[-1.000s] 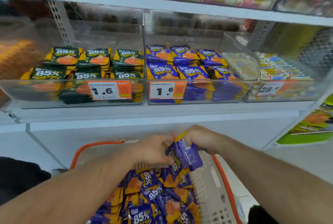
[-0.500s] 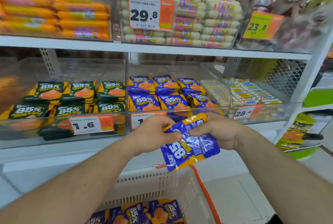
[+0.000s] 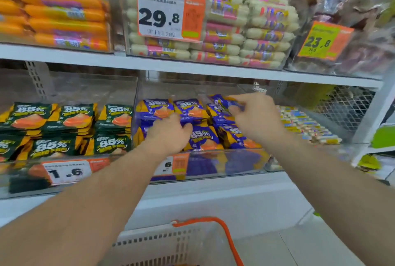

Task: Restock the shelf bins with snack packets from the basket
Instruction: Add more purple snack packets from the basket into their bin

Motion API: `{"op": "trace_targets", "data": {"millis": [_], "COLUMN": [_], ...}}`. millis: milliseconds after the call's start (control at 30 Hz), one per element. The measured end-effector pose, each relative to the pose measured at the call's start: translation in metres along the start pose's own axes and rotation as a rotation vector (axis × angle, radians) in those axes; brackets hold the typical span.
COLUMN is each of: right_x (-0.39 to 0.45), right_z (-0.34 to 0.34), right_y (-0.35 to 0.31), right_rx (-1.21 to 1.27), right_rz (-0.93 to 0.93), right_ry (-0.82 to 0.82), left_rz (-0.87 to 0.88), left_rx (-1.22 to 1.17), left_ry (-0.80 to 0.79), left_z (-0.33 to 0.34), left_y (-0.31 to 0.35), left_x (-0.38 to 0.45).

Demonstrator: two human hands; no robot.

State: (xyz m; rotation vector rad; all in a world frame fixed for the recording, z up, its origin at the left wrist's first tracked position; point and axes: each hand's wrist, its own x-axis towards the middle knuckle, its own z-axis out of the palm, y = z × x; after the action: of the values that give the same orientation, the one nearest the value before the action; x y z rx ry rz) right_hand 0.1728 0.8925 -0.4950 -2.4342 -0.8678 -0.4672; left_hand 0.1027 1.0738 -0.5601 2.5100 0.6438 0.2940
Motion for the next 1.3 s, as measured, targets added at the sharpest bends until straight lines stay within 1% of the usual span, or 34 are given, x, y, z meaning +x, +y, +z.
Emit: {"op": "trace_targets", "data": {"millis": [67,133,200,267,333,433,500,633,733,833,900,967,1033,1067,1100,1133,1167,1233,1300], "right_x": [0.026,0.052,0.074,0.089,0.097,0.107,0.112,0.112,0.109,0.104,0.096,0.077,0.046,0.027,0.002,-0.020,-0.040,-0.075,-0.106], "right_z": [0.032,0.058,0.075,0.086,0.094,0.099,0.101,0.105,0.103,0.094,0.086,0.072,0.062,0.059,0.057,0.059,0.063,0.081,0.110], "right_y": [0.011,0.022,0.031,0.039,0.047,0.053,0.052,0.053,0.052,0.046,0.043,0.027,0.005,-0.007,-0.022,-0.034,-0.044,-0.058,-0.065], "right_rx": [-0.067,-0.216,-0.353,-0.428,-0.433,-0.357,-0.329,-0.372,-0.346,-0.250,-0.138,0.026,0.073,0.103,0.147,0.230,0.312,0.418,0.447], "right_rz": [-0.088,-0.120,-0.068,0.008,0.045,0.091,0.098,0.095,0.129,0.185,0.184,0.165,0.026,-0.092,-0.220,-0.349,-0.446,-0.519,-0.520], "right_ry": [-0.035,-0.092,-0.178,-0.252,-0.335,-0.525,-0.593,-0.627,-0.627,-0.570,-0.456,-0.235,0.094,0.235,0.317,0.356,0.354,0.310,0.213], "left_rz": [0.019,0.058,0.085,0.097,0.090,0.084,0.083,0.086,0.109,0.158,0.234,0.385,0.560,0.631,0.670,0.688,0.679,0.586,0.457], "left_rx": [0.078,0.116,0.142,0.165,0.162,0.148,0.160,0.176,0.179,0.192,0.118,-0.030,-0.127,-0.135,-0.123,-0.102,-0.076,-0.045,-0.021], "left_ry": [0.097,0.176,0.181,0.161,0.151,0.150,0.138,0.131,0.143,0.173,0.226,0.325,0.431,0.450,0.421,0.368,0.294,0.112,-0.092], "left_z": [0.001,0.000,0.001,0.002,0.002,0.004,0.006,0.006,0.005,0.004,0.001,-0.003,-0.010,-0.012,-0.011,-0.008,-0.002,0.012,0.028], "left_y": [0.001,0.002,0.002,0.001,0.000,0.000,-0.001,-0.001,-0.001,0.001,0.001,0.003,0.003,0.001,-0.004,-0.012,-0.024,-0.050,-0.079], "left_x": [-0.002,-0.005,-0.007,-0.008,-0.007,-0.005,-0.005,-0.006,-0.007,-0.010,-0.013,-0.022,-0.041,-0.053,-0.067,-0.081,-0.092,-0.115,-0.132]}}
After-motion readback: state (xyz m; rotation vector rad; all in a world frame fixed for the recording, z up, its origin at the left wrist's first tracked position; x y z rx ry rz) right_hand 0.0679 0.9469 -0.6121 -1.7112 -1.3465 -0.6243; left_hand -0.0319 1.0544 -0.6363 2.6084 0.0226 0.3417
